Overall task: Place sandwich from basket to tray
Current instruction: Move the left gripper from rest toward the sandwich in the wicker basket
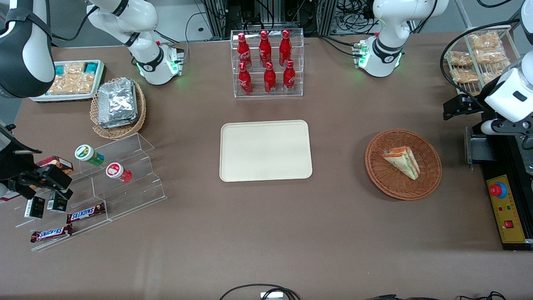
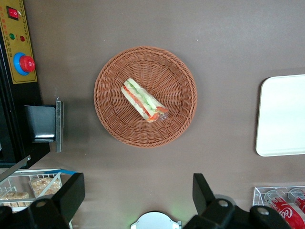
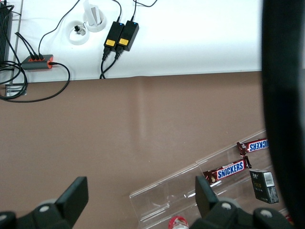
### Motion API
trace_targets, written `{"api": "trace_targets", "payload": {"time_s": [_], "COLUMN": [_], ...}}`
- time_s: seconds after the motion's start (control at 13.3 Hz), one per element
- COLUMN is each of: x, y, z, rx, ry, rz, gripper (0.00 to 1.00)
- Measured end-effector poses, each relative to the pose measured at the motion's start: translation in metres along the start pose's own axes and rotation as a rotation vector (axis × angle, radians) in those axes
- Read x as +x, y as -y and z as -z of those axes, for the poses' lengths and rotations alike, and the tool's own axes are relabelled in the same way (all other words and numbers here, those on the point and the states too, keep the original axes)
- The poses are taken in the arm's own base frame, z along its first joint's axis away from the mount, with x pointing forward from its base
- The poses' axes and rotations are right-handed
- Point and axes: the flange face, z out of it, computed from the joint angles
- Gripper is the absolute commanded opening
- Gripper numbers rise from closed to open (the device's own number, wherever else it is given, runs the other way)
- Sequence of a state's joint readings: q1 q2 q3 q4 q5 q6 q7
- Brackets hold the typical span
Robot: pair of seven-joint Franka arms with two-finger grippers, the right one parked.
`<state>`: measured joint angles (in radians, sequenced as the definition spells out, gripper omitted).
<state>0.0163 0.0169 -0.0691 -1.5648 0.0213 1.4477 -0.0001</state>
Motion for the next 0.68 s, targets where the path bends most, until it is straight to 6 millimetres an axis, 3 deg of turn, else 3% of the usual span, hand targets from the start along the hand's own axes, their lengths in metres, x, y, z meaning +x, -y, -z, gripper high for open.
{"api": "trace_targets", "payload": {"time_s": [0.38, 0.53, 0.68], "x": [0.001, 0.006, 0.015], "y": [0.004, 0.011, 0.016], "z": [-0.004, -0.015, -0.038], "rx": [0.001, 0.012, 0.031], "ry": [0.011, 0.031, 0.037], "rz": [0.006, 0.017, 0.023], "gripper": [1.00, 1.00, 1.00]}}
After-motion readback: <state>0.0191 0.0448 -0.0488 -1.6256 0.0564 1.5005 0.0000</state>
